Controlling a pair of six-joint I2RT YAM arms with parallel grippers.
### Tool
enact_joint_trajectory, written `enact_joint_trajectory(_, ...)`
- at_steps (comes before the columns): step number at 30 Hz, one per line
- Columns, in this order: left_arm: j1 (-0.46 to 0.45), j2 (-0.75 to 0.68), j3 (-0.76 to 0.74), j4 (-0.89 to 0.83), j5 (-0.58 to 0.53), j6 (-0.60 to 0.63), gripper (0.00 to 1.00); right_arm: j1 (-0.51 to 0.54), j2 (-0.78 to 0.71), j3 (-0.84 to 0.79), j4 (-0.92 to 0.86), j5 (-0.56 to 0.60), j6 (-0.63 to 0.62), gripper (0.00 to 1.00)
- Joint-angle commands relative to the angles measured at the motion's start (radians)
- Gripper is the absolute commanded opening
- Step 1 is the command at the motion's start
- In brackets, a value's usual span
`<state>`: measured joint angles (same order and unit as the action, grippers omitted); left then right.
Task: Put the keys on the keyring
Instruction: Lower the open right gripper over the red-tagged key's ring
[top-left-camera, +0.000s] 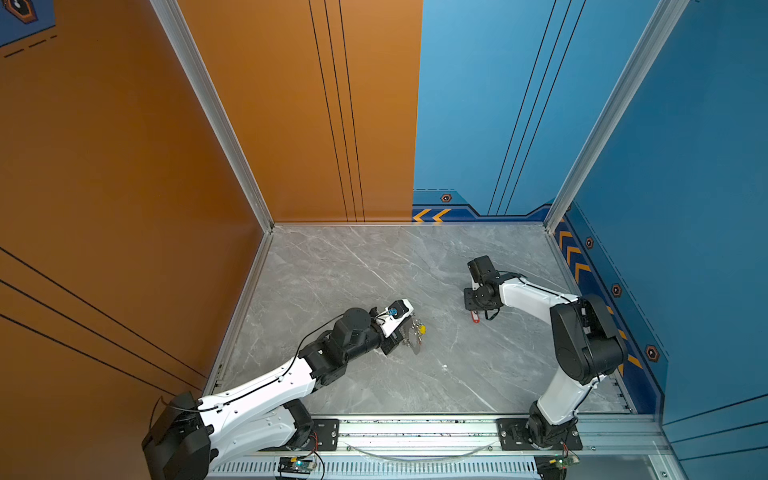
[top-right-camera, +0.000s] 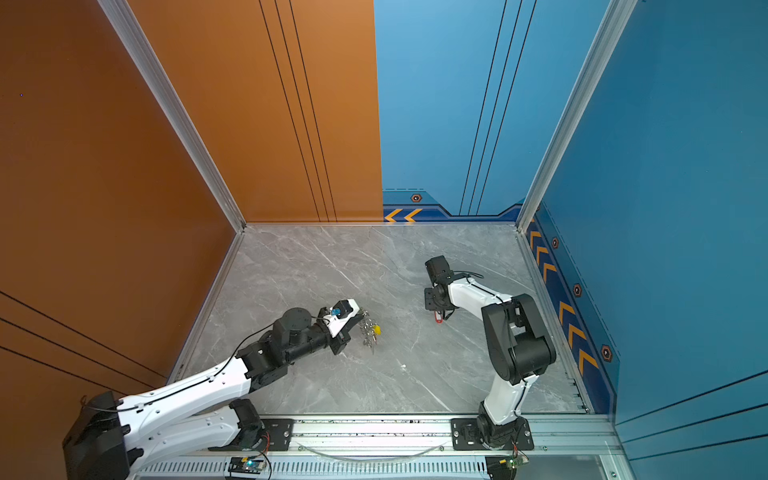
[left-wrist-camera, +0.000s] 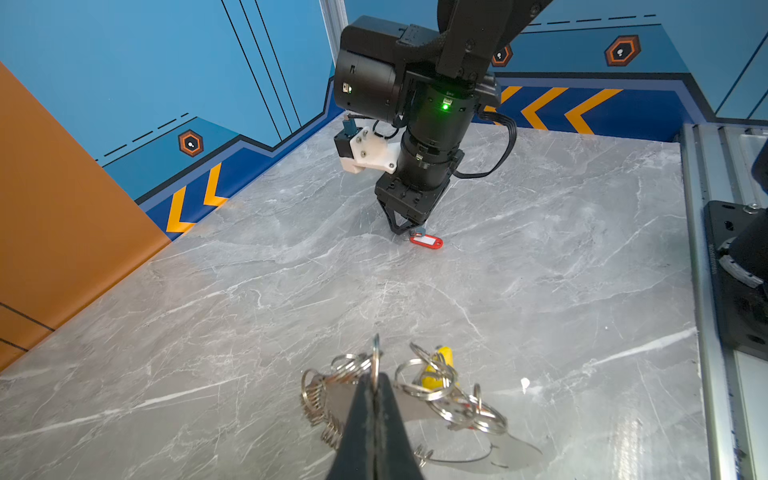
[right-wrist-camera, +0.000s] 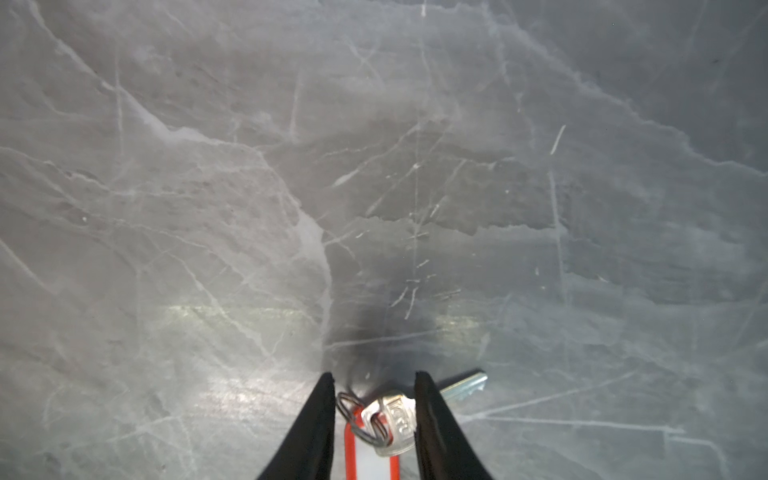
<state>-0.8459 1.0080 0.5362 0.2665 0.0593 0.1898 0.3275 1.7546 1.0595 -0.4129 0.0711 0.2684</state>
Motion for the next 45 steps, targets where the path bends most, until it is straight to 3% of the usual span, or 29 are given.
enact_joint_trajectory(1, -0.013, -0.01, -0.016, 0.045, -0.02, -0.005, 0.0, 0.002, -0.009, 0.017, -0.042, -0.028, -0.026, 0.33)
enact_joint_trajectory(9, -0.013, 0.003, -0.011, 0.045, -0.024, -0.003, 0.0, -0.014, -0.056, -0.037, -0.041, -0.085, -0.024, 0.31)
enact_joint_trajectory(15, -0.015, 0.005, -0.011, 0.044, -0.024, -0.002, 0.0, 0.002, -0.029, -0.028, -0.032, -0.095, -0.016, 0.18)
enact_joint_trajectory(24, -0.013, 0.004, -0.012, 0.042, -0.031, -0.001, 0.0, 0.052, -0.01, 0.01, -0.048, -0.035, -0.012, 0.15)
enact_joint_trajectory(31, -0.014, 0.012, -0.012, 0.041, -0.027, -0.001, 0.0, 0.054, -0.069, -0.002, -0.082, 0.025, -0.069, 0.36)
enact_joint_trajectory(40, -0.015, 0.018, -0.01, 0.041, -0.025, -0.001, 0.0, 0.059, -0.058, -0.004, -0.095, 0.046, -0.074, 0.45)
enact_joint_trajectory(45, -0.013, 0.023, -0.008, 0.04, -0.022, -0.001, 0.0, 0.061, -0.052, 0.003, -0.094, 0.042, -0.07, 0.41)
